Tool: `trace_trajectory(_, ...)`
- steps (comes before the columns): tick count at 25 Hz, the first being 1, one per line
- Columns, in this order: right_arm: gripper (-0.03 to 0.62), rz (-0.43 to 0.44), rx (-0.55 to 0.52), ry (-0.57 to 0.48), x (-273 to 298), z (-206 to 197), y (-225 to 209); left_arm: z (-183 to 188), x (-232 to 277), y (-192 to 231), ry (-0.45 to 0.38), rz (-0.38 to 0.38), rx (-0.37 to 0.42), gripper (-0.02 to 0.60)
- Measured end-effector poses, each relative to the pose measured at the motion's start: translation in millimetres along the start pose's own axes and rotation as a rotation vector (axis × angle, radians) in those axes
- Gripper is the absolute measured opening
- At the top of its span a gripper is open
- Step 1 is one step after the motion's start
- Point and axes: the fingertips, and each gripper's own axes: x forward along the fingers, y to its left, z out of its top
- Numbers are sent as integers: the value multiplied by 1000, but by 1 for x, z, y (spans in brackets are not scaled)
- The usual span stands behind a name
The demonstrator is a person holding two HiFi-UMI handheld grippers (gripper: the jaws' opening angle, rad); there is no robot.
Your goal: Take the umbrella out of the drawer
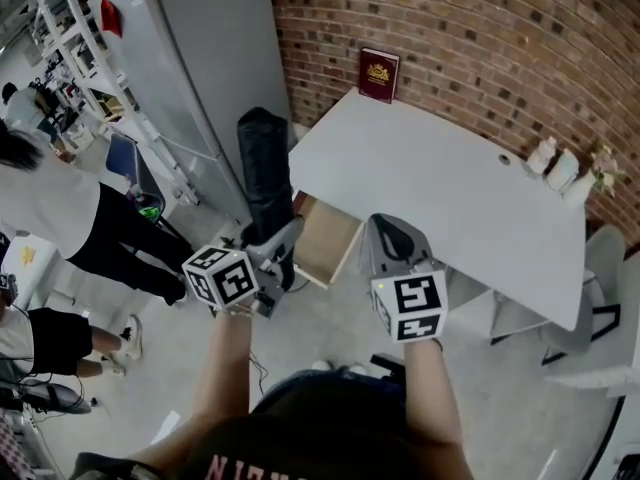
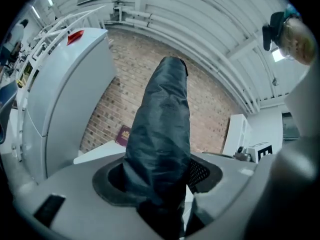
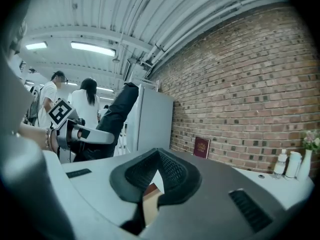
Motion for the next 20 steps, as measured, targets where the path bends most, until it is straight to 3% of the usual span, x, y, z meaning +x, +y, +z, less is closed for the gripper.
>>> trace_trajectory(3,-9,-18,2,-38,-3,10,-6,27,-5,-8,-90,-6,66,255)
trace_trajectory(12,-9,-63,-28,-112,-13,41,-23,82,-23,-40,-304,38,381,256)
trace_trajectory(20,-9,-73,-43,-161,-16,50,-24,100,-35,-53,-395,89,486,256)
